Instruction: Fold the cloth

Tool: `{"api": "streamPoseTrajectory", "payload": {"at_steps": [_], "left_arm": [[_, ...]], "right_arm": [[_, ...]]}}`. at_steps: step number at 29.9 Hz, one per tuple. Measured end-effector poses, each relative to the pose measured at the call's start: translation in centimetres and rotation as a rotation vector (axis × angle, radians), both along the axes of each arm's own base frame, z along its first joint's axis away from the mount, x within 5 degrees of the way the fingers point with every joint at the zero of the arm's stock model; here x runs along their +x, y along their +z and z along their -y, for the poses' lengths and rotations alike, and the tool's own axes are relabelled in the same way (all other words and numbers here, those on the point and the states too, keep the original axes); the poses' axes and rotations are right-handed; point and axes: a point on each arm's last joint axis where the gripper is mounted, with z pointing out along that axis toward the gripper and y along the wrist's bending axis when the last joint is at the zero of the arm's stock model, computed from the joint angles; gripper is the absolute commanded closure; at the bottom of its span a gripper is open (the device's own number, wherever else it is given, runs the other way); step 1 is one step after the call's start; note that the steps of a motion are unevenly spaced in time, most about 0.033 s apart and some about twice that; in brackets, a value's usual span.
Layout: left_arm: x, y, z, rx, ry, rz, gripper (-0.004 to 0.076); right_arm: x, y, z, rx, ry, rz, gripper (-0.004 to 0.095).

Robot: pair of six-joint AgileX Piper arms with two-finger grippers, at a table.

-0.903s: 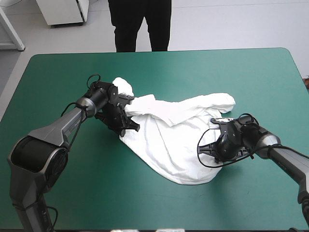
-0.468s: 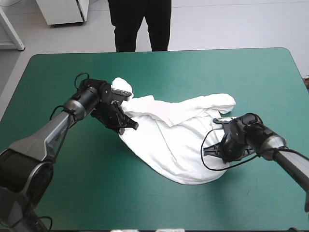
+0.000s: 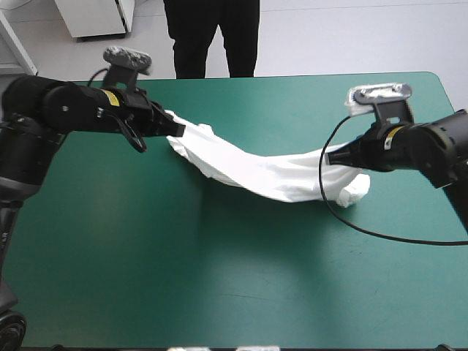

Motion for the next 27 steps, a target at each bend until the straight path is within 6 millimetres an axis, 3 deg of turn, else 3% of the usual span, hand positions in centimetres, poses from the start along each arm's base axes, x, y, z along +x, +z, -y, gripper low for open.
{"api": "streamPoseTrajectory", "payload": {"at_steps": [3,8,14,22,27], "left_arm": [[-1.9,4.6,-0.6,-0.071,-0.007,0.156,0.0734],[-5.7,10.4,-1.9,-0.164,-0.015,0.383,0.0734],[-10.5,14.9,-3.2,-0.288,-0.057,0.594,0.0734],[-14.6,18.4,-4.3,-0.448,-0.104,0.821,0.0734],[-14.9,18.8,-4.5,-0.464,-0.098,0.857,0.0734]], "right_arm": [[-1.1,4.4,0.5,0.036,0.016,0.148,0.0925],[-3.9,10.2,1.7,0.072,0.042,0.36,0.0925],[-8.4,15.8,3.5,0.126,0.059,0.617,0.0925],[-13.6,20.3,5.2,0.212,0.086,0.915,0.0923],[-14.3,20.7,5.5,0.213,0.091,0.952,0.0923]]}}
